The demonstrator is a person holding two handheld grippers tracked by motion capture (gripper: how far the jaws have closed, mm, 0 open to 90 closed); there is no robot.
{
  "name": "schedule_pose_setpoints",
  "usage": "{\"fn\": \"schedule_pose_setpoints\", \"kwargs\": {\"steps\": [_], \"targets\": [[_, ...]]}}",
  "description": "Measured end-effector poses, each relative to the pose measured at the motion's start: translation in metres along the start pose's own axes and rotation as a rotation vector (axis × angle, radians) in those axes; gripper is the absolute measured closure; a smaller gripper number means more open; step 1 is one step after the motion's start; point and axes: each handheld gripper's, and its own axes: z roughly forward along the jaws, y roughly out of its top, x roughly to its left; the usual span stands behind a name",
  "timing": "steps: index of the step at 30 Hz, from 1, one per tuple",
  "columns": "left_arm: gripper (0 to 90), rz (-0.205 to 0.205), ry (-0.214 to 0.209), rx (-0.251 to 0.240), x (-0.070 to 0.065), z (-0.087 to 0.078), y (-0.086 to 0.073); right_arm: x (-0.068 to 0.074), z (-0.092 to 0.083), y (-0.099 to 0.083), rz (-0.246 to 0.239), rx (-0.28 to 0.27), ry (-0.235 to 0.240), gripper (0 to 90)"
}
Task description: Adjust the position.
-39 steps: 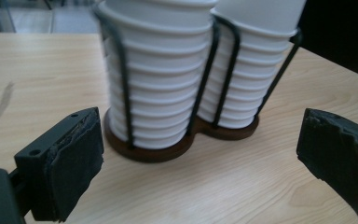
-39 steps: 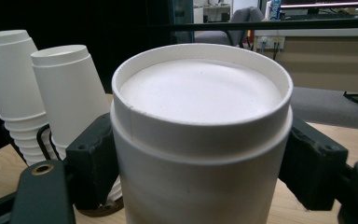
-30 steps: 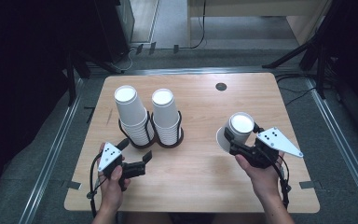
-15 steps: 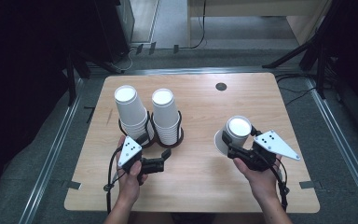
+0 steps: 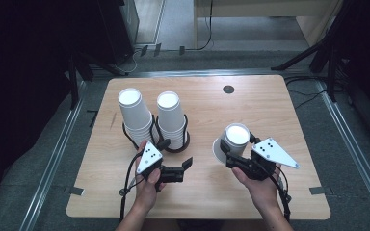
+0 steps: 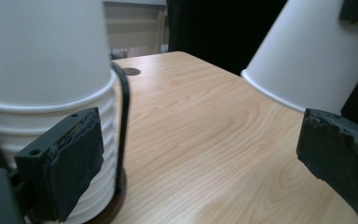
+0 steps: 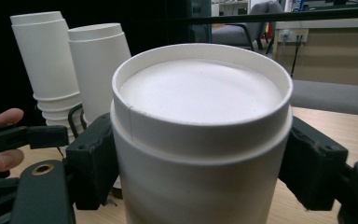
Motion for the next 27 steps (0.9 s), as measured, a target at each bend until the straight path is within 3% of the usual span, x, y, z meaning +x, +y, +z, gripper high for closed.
{"fn": "schedule_pose_setpoints", "kwargs": {"steps": [9,20,27], "targets": [[0.6,0.009,-0.063,0.007,-0.011,0.007,0.0,0.009,0.0,0.0,-0.002,-0.001,0.025,21.8],[0.6,0.06,-0.116,0.042,-0.027,0.017,-0.006,0.02,0.003,-0.001,-0.004,0.005,0.059,21.9],[0.6,0.064,-0.133,0.031,-0.033,0.017,-0.005,0.026,0.003,-0.002,0.002,0.008,0.081,21.9]]}}
